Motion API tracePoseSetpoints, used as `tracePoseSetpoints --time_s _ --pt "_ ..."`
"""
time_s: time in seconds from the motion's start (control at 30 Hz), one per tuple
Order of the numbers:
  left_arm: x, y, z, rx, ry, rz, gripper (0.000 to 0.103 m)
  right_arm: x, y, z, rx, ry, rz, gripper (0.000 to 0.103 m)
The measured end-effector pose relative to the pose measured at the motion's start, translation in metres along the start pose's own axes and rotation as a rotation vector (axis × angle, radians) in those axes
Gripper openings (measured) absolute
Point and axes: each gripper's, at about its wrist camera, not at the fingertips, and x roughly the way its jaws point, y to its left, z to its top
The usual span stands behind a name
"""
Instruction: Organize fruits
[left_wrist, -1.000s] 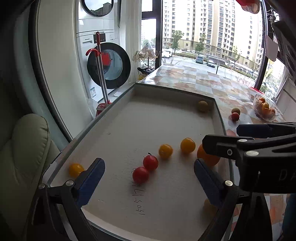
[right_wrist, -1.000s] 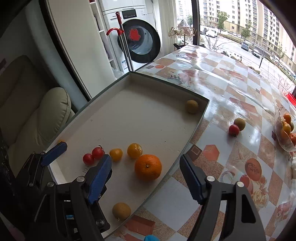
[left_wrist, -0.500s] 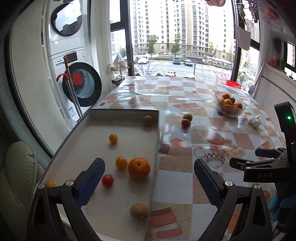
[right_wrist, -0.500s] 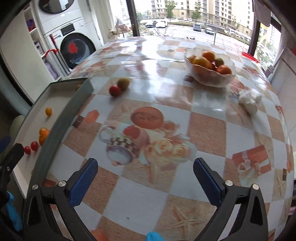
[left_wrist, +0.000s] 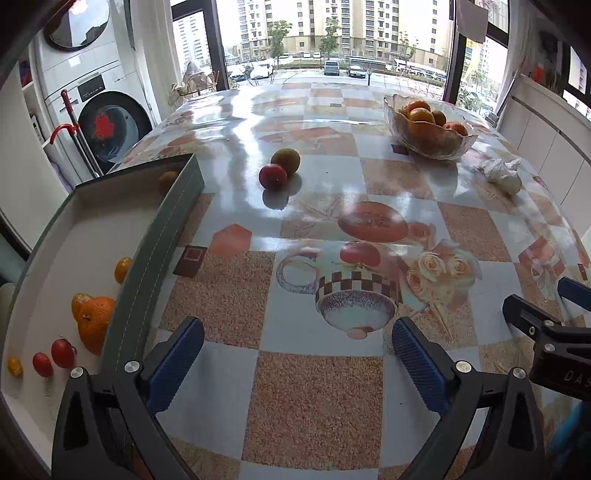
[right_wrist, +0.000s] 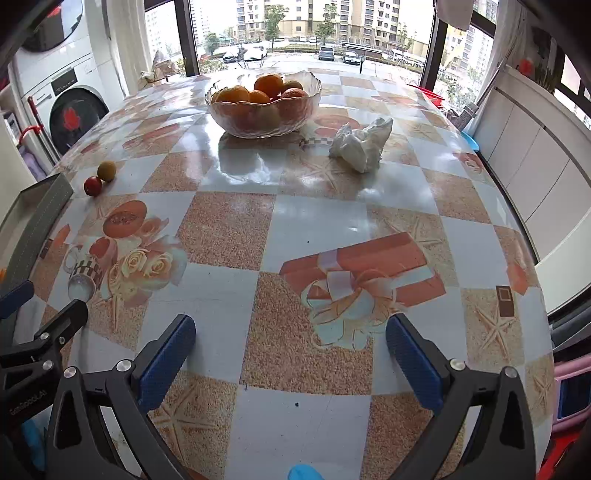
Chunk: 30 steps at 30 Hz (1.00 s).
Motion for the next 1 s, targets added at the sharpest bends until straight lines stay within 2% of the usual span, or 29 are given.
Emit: tracePoseSetpoints --time_s 0.07,0.37,0.63,1.0 --pt "0.003 0.005 0.0 -0.028 0.009 -0.031 0.102 -0.001 0.001 -0.003 0.003 -0.033 -0.003 0.103" --pt "0.006 0.001 0.002 -0.022 0.011 -0.024 0.103 -0.001 0.001 -0.002 0.006 -0.037 -0.007 0.103" --pt "0.026 -0.001 0.034 -0.019 0.013 -0.031 0.103 -0.001 0.001 -0.002 0.007 -0.037 -0.006 0.103" --pt "0.026 -0.002 0.034 -0.02 0.013 -0.029 0.103 -0.001 0.001 -0.002 0.007 -0.037 -0.007 0.103"
